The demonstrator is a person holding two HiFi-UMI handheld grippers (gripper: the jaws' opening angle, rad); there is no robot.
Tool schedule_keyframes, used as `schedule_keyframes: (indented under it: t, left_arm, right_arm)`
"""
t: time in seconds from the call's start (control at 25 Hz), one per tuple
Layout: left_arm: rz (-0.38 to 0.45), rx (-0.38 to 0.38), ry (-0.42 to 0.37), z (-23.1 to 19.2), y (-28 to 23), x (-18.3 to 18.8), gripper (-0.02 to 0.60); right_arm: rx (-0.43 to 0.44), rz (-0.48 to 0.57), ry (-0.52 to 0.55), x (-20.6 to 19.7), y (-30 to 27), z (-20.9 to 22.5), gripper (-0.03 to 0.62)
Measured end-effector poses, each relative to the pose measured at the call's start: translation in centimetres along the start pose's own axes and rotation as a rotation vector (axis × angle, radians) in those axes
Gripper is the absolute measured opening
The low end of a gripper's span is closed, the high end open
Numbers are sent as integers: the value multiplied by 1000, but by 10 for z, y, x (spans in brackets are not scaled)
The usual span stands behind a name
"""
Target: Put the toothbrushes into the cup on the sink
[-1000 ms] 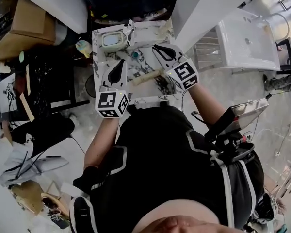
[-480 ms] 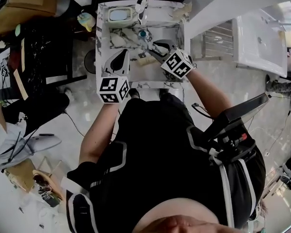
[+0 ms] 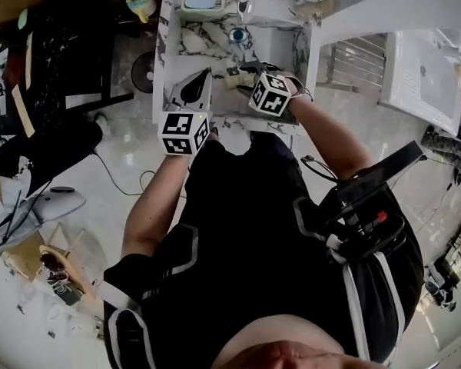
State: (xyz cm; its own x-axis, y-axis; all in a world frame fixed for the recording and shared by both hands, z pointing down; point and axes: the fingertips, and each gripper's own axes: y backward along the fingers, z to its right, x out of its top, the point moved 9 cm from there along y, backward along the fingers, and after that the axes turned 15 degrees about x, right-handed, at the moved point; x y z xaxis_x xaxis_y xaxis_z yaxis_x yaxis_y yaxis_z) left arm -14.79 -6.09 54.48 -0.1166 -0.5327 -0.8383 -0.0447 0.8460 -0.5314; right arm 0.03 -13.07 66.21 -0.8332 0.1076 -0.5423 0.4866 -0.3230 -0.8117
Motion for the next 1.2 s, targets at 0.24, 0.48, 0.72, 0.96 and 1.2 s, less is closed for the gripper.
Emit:
schedule_keyframes:
  t: [0.24,0.48,0.72,0.96,1.2]
  left_arm:
    - [-43,36,33,-5,-4,-15,6]
    - [-75,47,43,-6,2,-29,6]
    - [-75,39,32,-4,10,-31,6]
    - [-69,36,34,-4,13,-30,6]
    - [-54,30,24,-6,14,-22,6]
  right_arm:
    - [89,-112,28,-6,-36,3,233]
    - [128,-193,91,-15,-63,8,236]
    - [177,-250,107,-20,-81,13,232]
    - [201,-251,131,-19,-81,15,184]
    - [167,-249,154,-18,-76,12,126]
